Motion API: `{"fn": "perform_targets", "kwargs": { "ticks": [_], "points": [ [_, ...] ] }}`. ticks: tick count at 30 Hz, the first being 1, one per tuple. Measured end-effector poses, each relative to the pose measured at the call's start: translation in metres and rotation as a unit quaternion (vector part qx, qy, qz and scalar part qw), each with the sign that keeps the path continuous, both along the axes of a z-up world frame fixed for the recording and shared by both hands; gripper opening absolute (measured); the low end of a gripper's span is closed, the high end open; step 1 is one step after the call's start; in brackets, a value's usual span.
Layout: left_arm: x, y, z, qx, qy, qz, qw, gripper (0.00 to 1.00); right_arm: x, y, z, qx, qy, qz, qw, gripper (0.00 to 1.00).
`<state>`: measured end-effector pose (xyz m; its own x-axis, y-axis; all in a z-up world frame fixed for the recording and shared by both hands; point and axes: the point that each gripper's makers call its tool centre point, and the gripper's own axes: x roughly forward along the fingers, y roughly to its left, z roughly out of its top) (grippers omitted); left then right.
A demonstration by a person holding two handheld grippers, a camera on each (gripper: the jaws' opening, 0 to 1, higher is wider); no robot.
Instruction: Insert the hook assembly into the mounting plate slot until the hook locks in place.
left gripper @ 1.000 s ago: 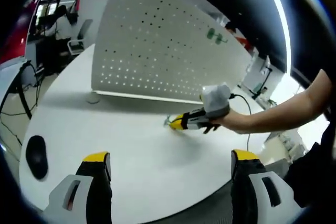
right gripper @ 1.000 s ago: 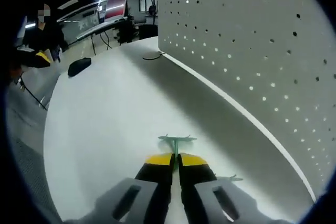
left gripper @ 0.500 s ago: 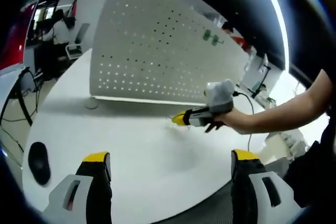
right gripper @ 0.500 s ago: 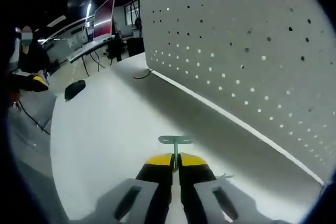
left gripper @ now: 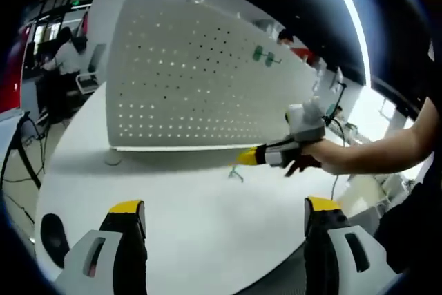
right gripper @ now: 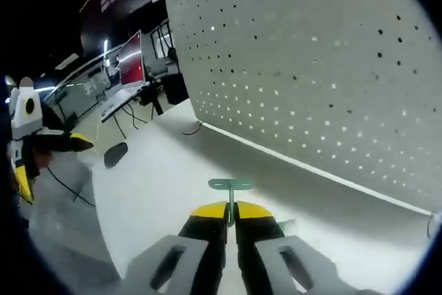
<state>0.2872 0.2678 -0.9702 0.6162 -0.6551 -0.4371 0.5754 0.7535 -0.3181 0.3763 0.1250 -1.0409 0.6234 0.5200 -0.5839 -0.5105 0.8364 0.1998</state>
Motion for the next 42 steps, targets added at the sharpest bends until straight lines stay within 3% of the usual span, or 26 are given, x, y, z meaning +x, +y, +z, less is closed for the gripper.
{"fn": "perform_targets", "kwargs": {
  "ticks": [4, 7, 12, 17, 20, 24, 27, 29, 32, 35, 36, 38, 42],
  "points": [
    [0.003, -0.007, 0.005, -0.013, -0.002, -0.007, 0.9999, 0.96, -0.021, 0.000, -0.004, 0.009, 0.019, 0.000, 0.9998, 0.00],
    [0.004, -0.015, 0.011, -0.022, -0.007, -0.015, 0.9996, 0.95, -0.035, 0.003, -0.002, 0.043, 0.038, -0.014, 0.9982, 0.00],
    [0.007, -0.030, 0.013, -0.016, -0.015, -0.042, 0.9989, 0.93, -0.059, 0.018, 0.019, 0.131, 0.065, -0.024, 0.9890, 0.00],
    [0.008, -0.041, 0.016, -0.015, -0.021, -0.067, 0.9975, 0.87, -0.077, 0.032, 0.031, 0.153, 0.065, 0.011, 0.9861, 0.00],
    [0.008, -0.046, 0.015, -0.016, -0.020, -0.077, 0.9967, 0.83, -0.084, 0.042, 0.046, 0.217, 0.086, 0.006, 0.9724, 0.00],
    [0.007, -0.050, 0.018, -0.023, -0.025, -0.088, 0.9955, 0.74, -0.094, 0.052, 0.065, 0.269, 0.098, 0.020, 0.9580, 0.00],
    [0.010, -0.052, 0.024, -0.027, -0.042, -0.087, 0.9949, 0.70, -0.101, 0.060, 0.075, 0.318, 0.114, 0.030, 0.9407, 0.00],
    [0.007, -0.054, 0.025, -0.033, -0.041, -0.097, 0.9939, 0.61, -0.104, 0.061, 0.077, 0.341, 0.126, 0.029, 0.9313, 0.00],
    [0.004, -0.058, 0.034, -0.038, -0.057, -0.109, 0.9917, 0.50, -0.108, 0.063, 0.085, 0.388, 0.144, 0.022, 0.9101, 0.00],
    [0.003, -0.061, 0.041, -0.050, -0.070, -0.117, 0.9894, 0.42, -0.112, 0.062, 0.091, 0.415, 0.153, 0.023, 0.8967, 0.00],
    [0.001, -0.063, 0.045, -0.056, -0.077, -0.124, 0.9877, 0.37, -0.115, 0.064, 0.095, 0.428, 0.162, 0.030, 0.8889, 0.00],
    [-0.002, -0.066, 0.051, -0.062, -0.093, -0.135, 0.9845, 0.30, -0.118, 0.063, 0.098, 0.439, 0.162, 0.034, 0.8831, 0.00],
    [-0.010, -0.073, 0.056, -0.072, -0.098, -0.156, 0.9803, 0.22, -0.121, 0.061, 0.105, 0.461, 0.166, 0.034, 0.8713, 0.00]
  ]
}}
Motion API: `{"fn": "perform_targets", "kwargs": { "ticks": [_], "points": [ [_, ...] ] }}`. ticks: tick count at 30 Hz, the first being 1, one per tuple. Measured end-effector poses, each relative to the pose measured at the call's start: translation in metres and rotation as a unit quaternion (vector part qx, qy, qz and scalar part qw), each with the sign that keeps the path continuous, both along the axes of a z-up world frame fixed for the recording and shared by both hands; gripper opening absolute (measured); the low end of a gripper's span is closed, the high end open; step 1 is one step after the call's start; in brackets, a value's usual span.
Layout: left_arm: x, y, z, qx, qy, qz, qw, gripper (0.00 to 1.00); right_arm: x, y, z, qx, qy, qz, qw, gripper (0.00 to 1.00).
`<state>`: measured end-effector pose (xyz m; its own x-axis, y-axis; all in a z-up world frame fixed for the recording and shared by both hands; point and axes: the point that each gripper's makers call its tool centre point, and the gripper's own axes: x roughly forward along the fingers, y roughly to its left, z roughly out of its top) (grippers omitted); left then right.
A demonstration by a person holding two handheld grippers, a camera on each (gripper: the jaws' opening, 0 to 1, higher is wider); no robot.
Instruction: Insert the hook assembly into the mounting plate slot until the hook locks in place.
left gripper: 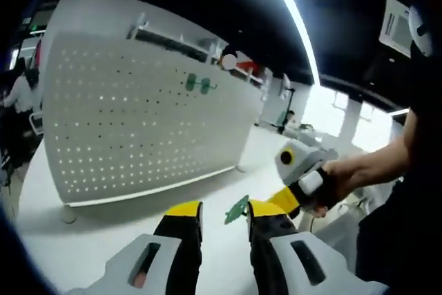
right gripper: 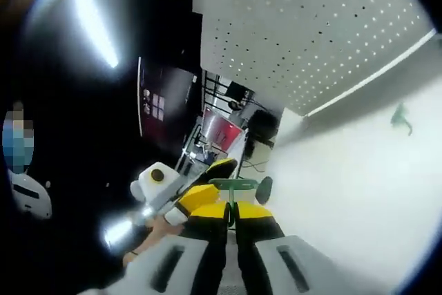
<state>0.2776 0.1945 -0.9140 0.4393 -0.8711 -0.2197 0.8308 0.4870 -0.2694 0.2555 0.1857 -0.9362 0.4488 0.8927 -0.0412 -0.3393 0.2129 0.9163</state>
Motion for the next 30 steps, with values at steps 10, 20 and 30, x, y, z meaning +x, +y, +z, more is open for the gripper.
{"fn": "perform_targets", "kwargs": {
  "ticks": [10, 20, 30],
  "points": [
    [-0.015, -0.013, 0.009, 0.001, -0.030, -0.047, 0.9984, 0.07, -0.009, 0.003, 0.011, 0.035, 0.007, 0.018, 0.9992, 0.00],
    [-0.016, -0.014, 0.012, 0.015, -0.048, -0.062, 0.9968, 0.03, -0.011, 0.003, 0.016, 0.041, 0.002, 0.027, 0.9988, 0.00],
    [-0.001, -0.008, -0.001, 0.085, -0.040, -0.020, 0.9954, 0.02, 0.006, -0.009, 0.010, -0.067, -0.073, -0.015, 0.9950, 0.01]
  ]
}}
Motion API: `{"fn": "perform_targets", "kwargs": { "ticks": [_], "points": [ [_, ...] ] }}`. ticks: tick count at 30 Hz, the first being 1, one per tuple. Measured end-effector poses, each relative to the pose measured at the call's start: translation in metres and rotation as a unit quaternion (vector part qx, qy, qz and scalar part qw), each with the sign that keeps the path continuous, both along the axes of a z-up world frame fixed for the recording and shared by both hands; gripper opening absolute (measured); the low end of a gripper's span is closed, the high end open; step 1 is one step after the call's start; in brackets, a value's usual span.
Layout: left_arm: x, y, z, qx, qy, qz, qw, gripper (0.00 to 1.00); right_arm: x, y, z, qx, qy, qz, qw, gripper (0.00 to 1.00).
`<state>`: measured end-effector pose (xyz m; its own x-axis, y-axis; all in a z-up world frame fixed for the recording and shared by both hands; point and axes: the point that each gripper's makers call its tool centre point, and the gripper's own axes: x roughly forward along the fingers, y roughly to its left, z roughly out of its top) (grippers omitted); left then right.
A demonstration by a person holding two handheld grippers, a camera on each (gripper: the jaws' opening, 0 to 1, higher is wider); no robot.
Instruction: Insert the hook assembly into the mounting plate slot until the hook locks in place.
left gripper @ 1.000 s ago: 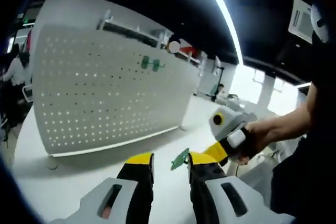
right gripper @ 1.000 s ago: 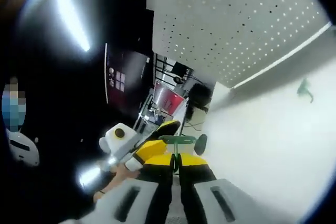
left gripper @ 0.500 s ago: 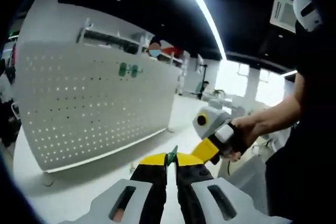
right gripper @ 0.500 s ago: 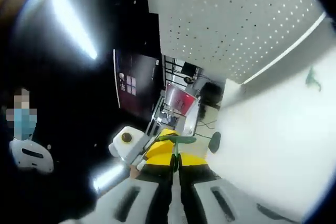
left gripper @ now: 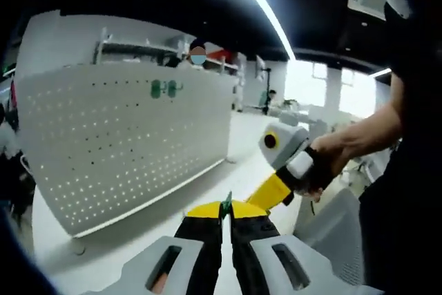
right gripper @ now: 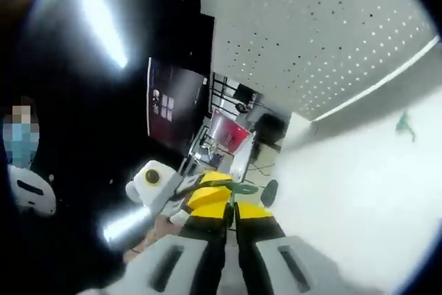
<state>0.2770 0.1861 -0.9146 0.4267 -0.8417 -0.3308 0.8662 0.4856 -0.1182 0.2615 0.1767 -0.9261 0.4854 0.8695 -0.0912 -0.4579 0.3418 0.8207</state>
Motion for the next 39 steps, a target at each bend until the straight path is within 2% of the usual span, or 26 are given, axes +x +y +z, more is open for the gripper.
{"fn": "perform_targets", "kwargs": {
  "ticks": [1, 2, 3, 4, 5, 6, 7, 8, 9, 10, 11, 15, 22, 26, 31, 34, 36, 37, 38, 39],
  "points": [
    [0.004, 0.003, -0.001, 0.004, -0.002, 0.008, 1.0000, 0.02, 0.000, -0.001, 0.000, -0.026, -0.017, 0.007, 0.9995, 0.02],
    [0.009, 0.009, -0.005, 0.009, 0.017, 0.035, 0.9992, 0.02, 0.006, -0.007, -0.002, -0.088, -0.054, -0.003, 0.9947, 0.04],
    [0.013, 0.014, -0.010, 0.014, 0.036, 0.053, 0.9979, 0.02, 0.008, -0.009, -0.001, -0.135, -0.095, -0.003, 0.9863, 0.05],
    [0.018, 0.020, -0.014, 0.012, 0.052, 0.073, 0.9958, 0.02, 0.010, -0.011, 0.002, -0.184, -0.140, 0.000, 0.9730, 0.06],
    [0.022, 0.026, -0.017, 0.002, 0.081, 0.096, 0.9921, 0.02, 0.010, -0.010, 0.006, -0.211, -0.169, 0.004, 0.9627, 0.06],
    [0.027, 0.035, -0.024, -0.027, 0.141, 0.141, 0.9795, 0.02, 0.010, -0.008, 0.012, -0.240, -0.203, 0.008, 0.9492, 0.06],
    [0.029, 0.038, -0.025, -0.055, 0.172, 0.154, 0.9714, 0.02, 0.011, -0.007, 0.016, -0.257, -0.225, 0.007, 0.9400, 0.07],
    [0.031, 0.039, -0.022, -0.094, 0.196, 0.160, 0.9629, 0.02, 0.011, -0.004, 0.021, -0.277, -0.245, 0.006, 0.9293, 0.08],
    [0.032, 0.041, -0.018, -0.143, 0.231, 0.176, 0.9463, 0.02, 0.012, -0.003, 0.023, -0.289, -0.259, 0.005, 0.9215, 0.08],
    [0.033, 0.043, -0.018, -0.164, 0.249, 0.182, 0.9370, 0.02, 0.012, -0.001, 0.024, -0.299, -0.269, 0.008, 0.9157, 0.08],
    [0.032, 0.047, -0.019, -0.176, 0.258, 0.190, 0.9308, 0.02, 0.012, 0.003, 0.026, -0.307, -0.279, 0.010, 0.9098, 0.08],
    [0.027, 0.049, -0.025, -0.161, 0.260, 0.195, 0.9320, 0.02, 0.009, 0.021, 0.027, -0.304, -0.293, 0.018, 0.9065, 0.08],
    [0.019, 0.036, -0.021, -0.176, 0.274, 0.190, 0.9262, 0.02, 0.009, 0.037, 0.008, -0.353, -0.324, 0.045, 0.8766, 0.08],
    [0.017, 0.032, -0.020, -0.174, 0.276, 0.185, 0.9272, 0.02, 0.013, 0.038, 0.004, -0.370, -0.337, 0.043, 0.8649, 0.06],
    [0.015, 0.029, -0.019, -0.183, 0.283, 0.184, 0.9232, 0.02, 0.017, 0.035, -0.002, -0.381, -0.334, 0.034, 0.8619, 0.04],
    [0.013, 0.027, -0.019, -0.183, 0.287, 0.180, 0.9230, 0.02, 0.017, 0.036, -0.001, -0.377, -0.334, 0.032, 0.8635, 0.04],
    [0.013, 0.026, -0.019, -0.190, 0.290, 0.180, 0.9205, 0.02, 0.017, 0.035, -0.001, -0.385, -0.341, 0.033, 0.8567, 0.03],
    [0.013, 0.025, -0.019, -0.192, 0.291, 0.178, 0.9201, 0.02, 0.016, 0.035, -0.001, -0.386, -0.343, 0.034, 0.8557, 0.02],
    [0.013, 0.025, -0.020, -0.198, 0.297, 0.178, 0.9170, 0.02, 0.016, 0.035, -0.002, -0.385, -0.342, 0.035, 0.8563, 0.01],
    [0.013, 0.025, -0.020, -0.200, 0.297, 0.178, 0.9166, 0.02, 0.016, 0.035, -0.002, -0.384, -0.338, 0.033, 0.8584, 0.01]
  ]
}}
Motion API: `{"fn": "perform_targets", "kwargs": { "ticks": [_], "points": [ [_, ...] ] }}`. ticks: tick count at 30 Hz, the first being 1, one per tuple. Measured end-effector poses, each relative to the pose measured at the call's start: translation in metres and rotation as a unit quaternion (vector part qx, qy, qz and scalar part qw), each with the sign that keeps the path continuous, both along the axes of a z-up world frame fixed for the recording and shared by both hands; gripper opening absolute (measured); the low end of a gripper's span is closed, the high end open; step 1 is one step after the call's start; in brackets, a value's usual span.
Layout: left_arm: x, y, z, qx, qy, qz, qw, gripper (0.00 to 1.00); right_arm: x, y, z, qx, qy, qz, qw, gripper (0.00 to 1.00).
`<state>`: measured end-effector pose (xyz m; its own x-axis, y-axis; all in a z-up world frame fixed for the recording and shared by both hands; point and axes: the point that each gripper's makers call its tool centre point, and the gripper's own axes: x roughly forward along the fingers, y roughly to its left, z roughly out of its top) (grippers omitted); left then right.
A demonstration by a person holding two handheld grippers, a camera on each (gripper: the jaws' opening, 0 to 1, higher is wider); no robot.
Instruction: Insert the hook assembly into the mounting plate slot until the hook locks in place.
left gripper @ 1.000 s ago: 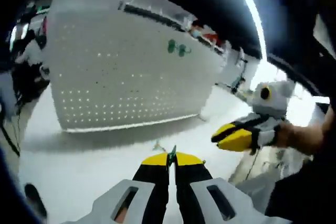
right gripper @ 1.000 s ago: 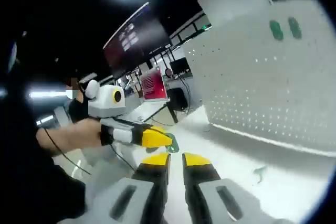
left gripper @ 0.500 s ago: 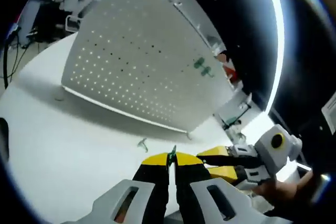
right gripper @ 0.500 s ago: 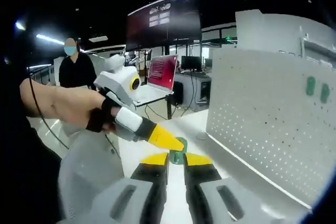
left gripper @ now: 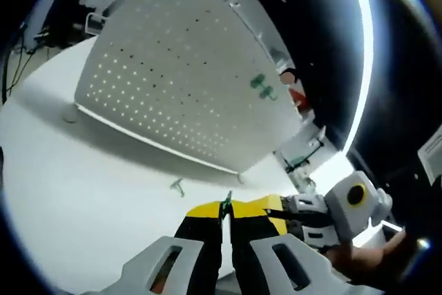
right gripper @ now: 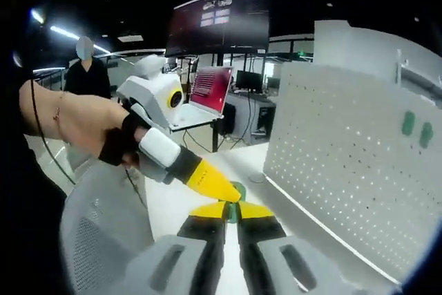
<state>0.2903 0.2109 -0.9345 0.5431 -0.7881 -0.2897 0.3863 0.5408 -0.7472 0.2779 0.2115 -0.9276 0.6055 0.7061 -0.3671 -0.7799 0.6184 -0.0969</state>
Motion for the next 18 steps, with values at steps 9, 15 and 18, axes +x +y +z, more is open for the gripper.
{"fn": "perform_targets", "kwargs": {
  "ticks": [9, 15, 18],
  "points": [
    [-0.002, -0.001, 0.009, -0.009, -0.029, -0.006, 0.9995, 0.03, 0.002, -0.004, 0.008, 0.045, 0.028, -0.021, 0.9984, 0.00],
    [-0.005, -0.004, 0.016, 0.004, -0.062, -0.044, 0.9971, 0.03, -0.002, -0.006, 0.014, 0.062, 0.038, -0.024, 0.9971, 0.00],
    [-0.003, -0.007, 0.027, 0.022, -0.125, -0.039, 0.9912, 0.04, 0.000, -0.009, 0.020, 0.067, 0.042, -0.027, 0.9965, 0.00]
  ]
}}
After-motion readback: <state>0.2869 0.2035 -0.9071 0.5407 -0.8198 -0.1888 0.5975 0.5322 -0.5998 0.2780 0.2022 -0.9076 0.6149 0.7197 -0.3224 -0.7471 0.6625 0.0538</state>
